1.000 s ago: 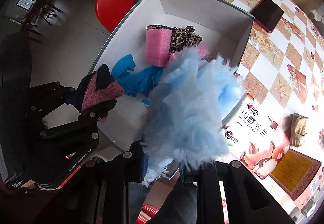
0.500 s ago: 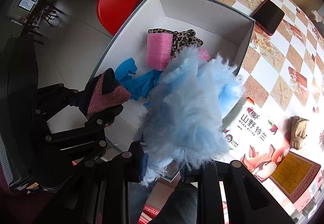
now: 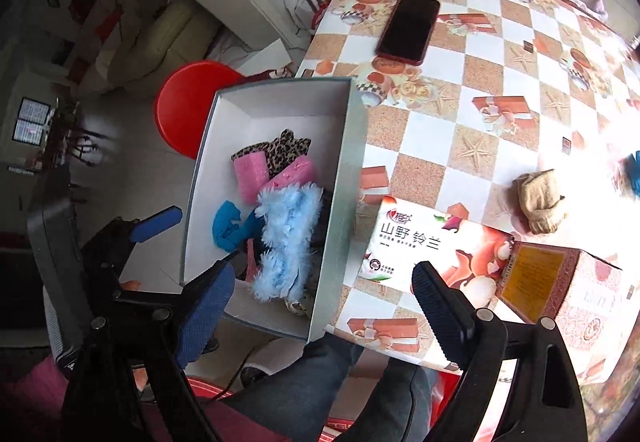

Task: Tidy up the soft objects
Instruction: 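Grasp the beige knit glove with the left gripper while the right gripper grasps the blue cloth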

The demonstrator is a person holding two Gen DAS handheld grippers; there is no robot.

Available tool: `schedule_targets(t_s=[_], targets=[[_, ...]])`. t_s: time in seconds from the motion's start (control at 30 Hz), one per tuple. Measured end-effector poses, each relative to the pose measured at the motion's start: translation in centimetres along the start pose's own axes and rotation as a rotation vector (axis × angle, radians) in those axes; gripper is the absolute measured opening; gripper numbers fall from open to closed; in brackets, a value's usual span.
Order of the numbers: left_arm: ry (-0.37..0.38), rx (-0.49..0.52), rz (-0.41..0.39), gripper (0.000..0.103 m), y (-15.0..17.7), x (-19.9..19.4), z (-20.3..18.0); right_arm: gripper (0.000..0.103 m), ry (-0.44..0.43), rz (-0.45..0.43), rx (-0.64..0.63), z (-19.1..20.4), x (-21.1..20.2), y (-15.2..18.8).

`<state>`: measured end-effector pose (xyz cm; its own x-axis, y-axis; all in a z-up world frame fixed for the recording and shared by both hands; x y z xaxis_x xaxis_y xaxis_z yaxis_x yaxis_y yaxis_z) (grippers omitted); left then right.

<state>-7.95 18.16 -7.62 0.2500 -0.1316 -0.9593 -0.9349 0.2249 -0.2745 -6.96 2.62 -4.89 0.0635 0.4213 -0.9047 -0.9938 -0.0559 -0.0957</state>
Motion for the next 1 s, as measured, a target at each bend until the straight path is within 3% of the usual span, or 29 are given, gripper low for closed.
schedule_targets(t_s=[0.13,0.17,0.33,0.53,0.77,0.87,1.0], targets=[[0.080,0.108,0.019,0.103,-5.8,0.9,-5.3,0.094,-0.003,-0.152,0.169,-6.4,-7.3,-0.9],[0.101,0.136,0.032,0.103,-7.2,1.5,-6.8,0.103,0.010,-0.189,0.218,-8.3,-9.0,-1.0],[0.147,0.296,0.127,0.103,-12.8,7.0,-15.2,0.103,0.045,-0.315,0.471,-18.3,-14.2,0.7],[0.171,0.369,0.319,0.103,-14.9,16.8,-22.3,0.103,0.097,-0.252,0.687,-28.4,-12.5,4.3],[0.186,0.503,0.503,0.103,-14.0,23.7,-27.7,0.103,0.096,-0.142,0.775,-34.3,-8.7,6.7],[0.128,0.562,0.584,0.102,-12.6,25.5,-28.3,0.103,0.092,-0.115,0.768,-35.9,-7.5,5.8],[-0.077,0.624,0.570,0.095,-12.0,26.9,-27.0,0.103,0.106,-0.100,0.741,-38.1,-6.1,2.8]])
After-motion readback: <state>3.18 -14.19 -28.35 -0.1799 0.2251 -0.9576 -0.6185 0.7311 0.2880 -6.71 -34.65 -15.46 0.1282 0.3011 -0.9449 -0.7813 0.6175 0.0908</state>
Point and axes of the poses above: each gripper's, at about its wrist camera, not at the fingertips, and x roughly the way its jaws point, z to its left, y to its underside, the point moved 5 cm from there along x, roughly the way its jaws point, and after that the axes turned 5 degrees about x, right-handed, at the moved point
